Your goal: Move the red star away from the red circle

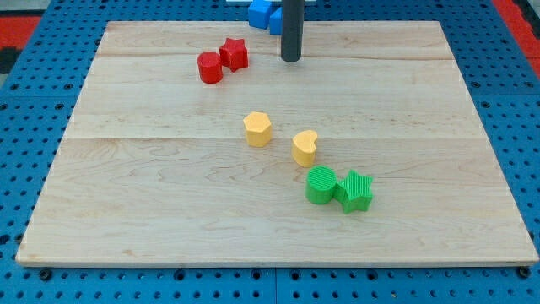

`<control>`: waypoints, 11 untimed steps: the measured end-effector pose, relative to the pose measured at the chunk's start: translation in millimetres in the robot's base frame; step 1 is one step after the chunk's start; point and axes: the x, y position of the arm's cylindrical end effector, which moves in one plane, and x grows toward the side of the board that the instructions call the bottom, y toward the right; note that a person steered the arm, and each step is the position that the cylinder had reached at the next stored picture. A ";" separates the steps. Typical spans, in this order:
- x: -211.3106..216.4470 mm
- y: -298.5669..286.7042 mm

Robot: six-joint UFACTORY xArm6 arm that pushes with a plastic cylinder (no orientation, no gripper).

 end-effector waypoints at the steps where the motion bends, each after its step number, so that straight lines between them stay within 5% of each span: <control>1: 0.6 0.0; 4: 62.2 -3.2; 6: -10.3 -10.7; 7: -34.1 -67.2; 8: -27.4 -157.0; 9: 1.6 -164.4; 11: -24.1 -179.4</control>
